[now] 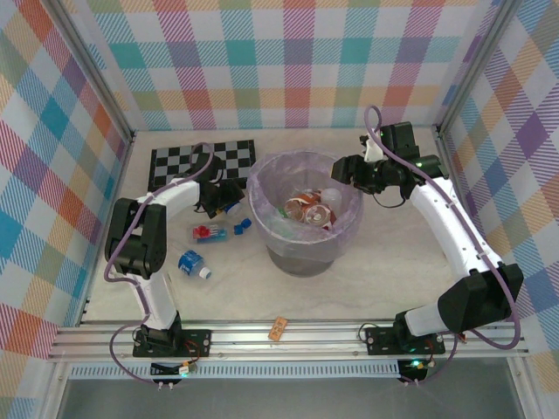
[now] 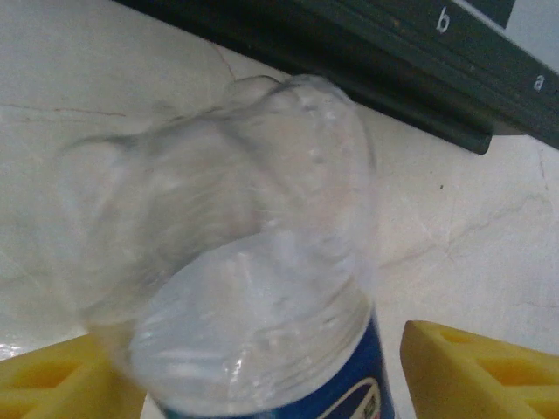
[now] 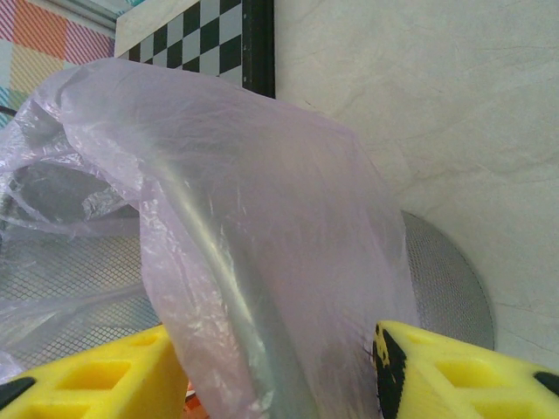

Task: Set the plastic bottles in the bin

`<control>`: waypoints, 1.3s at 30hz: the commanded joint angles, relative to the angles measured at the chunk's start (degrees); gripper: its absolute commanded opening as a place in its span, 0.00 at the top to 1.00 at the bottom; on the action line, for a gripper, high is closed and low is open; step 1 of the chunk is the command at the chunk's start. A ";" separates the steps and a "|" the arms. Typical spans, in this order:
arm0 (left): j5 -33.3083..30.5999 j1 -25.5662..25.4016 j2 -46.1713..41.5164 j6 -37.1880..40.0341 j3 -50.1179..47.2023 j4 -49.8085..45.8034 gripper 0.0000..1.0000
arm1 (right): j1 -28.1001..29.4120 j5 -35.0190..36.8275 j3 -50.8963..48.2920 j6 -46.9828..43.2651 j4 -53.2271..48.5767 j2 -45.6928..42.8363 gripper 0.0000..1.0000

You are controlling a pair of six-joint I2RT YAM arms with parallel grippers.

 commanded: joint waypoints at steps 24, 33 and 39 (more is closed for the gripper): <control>0.39 -0.51 -13.07 6.64 14.11 -11.37 0.48 | 0.58 1.95 6.11 -2.41 -6.49 -2.49 0.11; -3.30 -2.75 -28.72 8.07 18.70 -15.91 0.50 | -2.62 5.16 7.70 -4.51 -9.64 -3.96 0.09; -2.69 -7.92 -34.04 6.67 26.23 -19.40 0.52 | -3.11 6.12 6.79 -4.90 -10.22 -4.15 0.08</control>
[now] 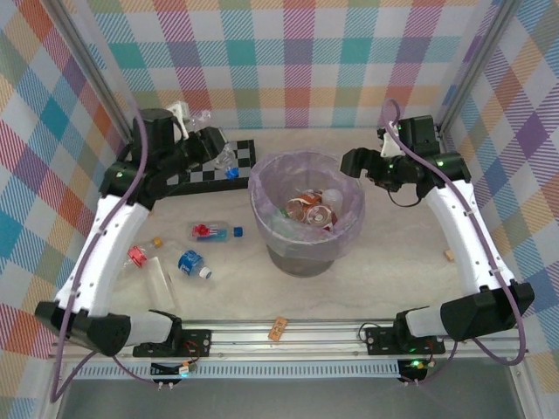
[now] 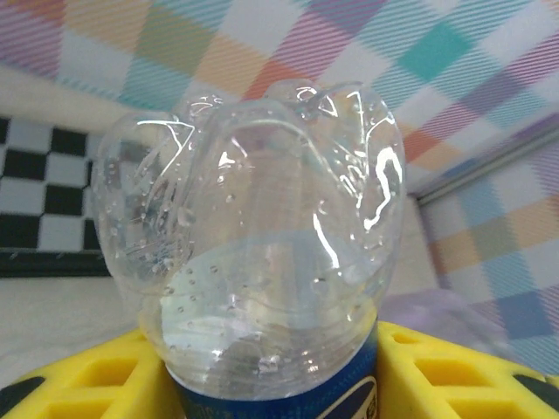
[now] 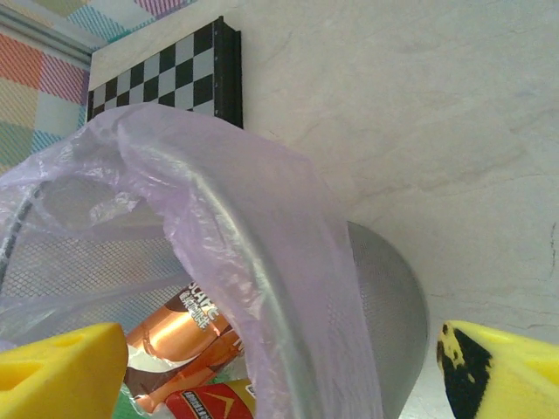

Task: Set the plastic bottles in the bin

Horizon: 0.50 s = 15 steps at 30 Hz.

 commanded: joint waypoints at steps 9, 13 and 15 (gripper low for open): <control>1.70 -21.56 8.35 0.60 11.82 -2.23 0.61 | -0.08 0.27 -0.46 -0.64 -1.61 -1.81 0.07; 1.48 -26.88 14.63 0.22 13.93 -0.88 0.63 | -0.27 1.42 -1.18 -0.38 -1.37 -3.07 0.07; 1.27 -28.16 17.32 -0.26 14.26 -0.48 0.63 | -0.42 1.84 -1.34 -0.43 -1.50 -3.79 0.07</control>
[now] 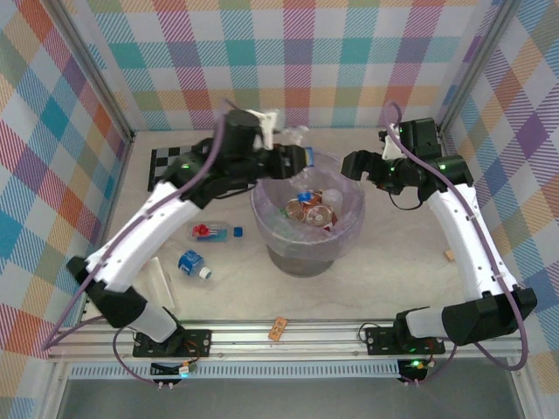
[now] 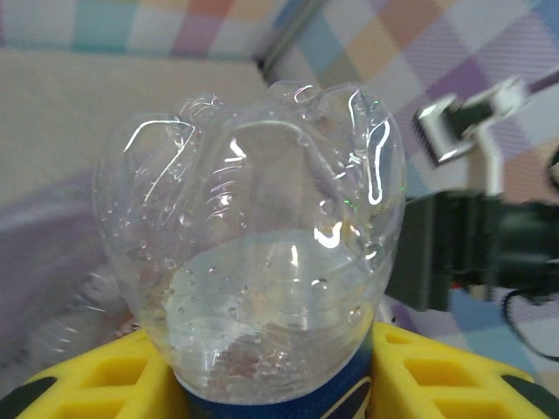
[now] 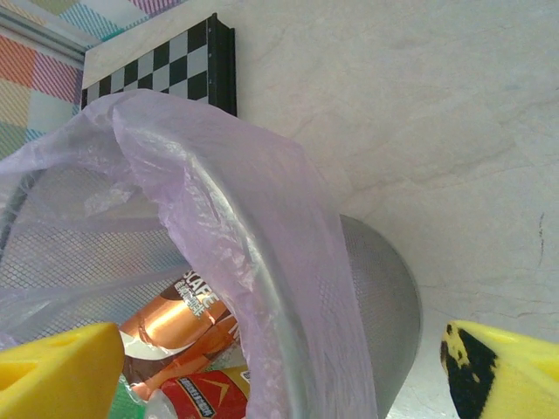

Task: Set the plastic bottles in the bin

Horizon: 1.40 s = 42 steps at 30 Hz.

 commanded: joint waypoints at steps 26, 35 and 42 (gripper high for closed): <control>-12.55 -2.48 3.11 5.24 1.24 -5.85 0.23 | -2.18 -1.23 -0.66 -1.29 -0.18 -1.58 0.07; -16.83 -0.87 -1.08 9.14 3.38 -12.40 0.26 | 0.18 0.95 3.89 -3.83 -2.62 0.08 0.15; -18.70 6.84 -8.35 9.20 -0.84 -24.34 0.18 | 0.14 2.31 4.98 -4.79 -2.31 0.83 0.15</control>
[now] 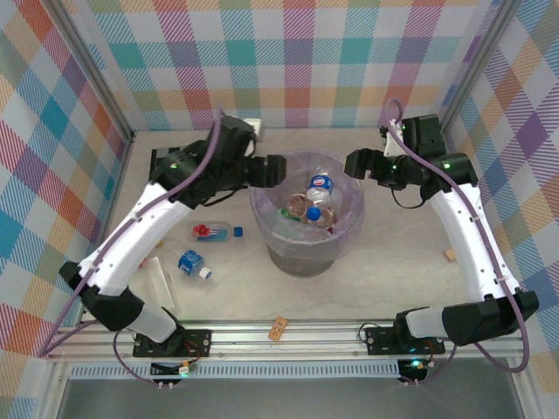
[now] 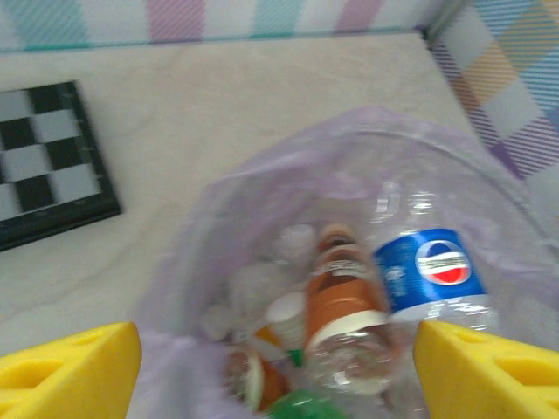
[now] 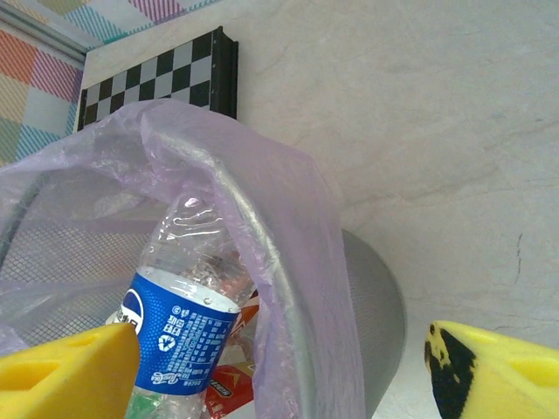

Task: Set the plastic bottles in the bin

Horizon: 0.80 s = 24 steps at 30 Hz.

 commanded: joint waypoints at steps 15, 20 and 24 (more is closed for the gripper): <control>4.38 25.79 -20.45 -9.03 -39.78 -3.32 0.06 | -0.16 1.34 0.40 -2.43 -0.02 1.54 0.14; 4.99 28.21 -24.92 -15.18 -53.19 2.88 0.03 | -0.41 0.95 0.29 -2.78 0.13 2.11 0.14; 7.94 31.02 -26.57 -18.43 -61.25 8.55 0.00 | -0.38 0.34 0.04 -2.92 0.35 2.57 0.14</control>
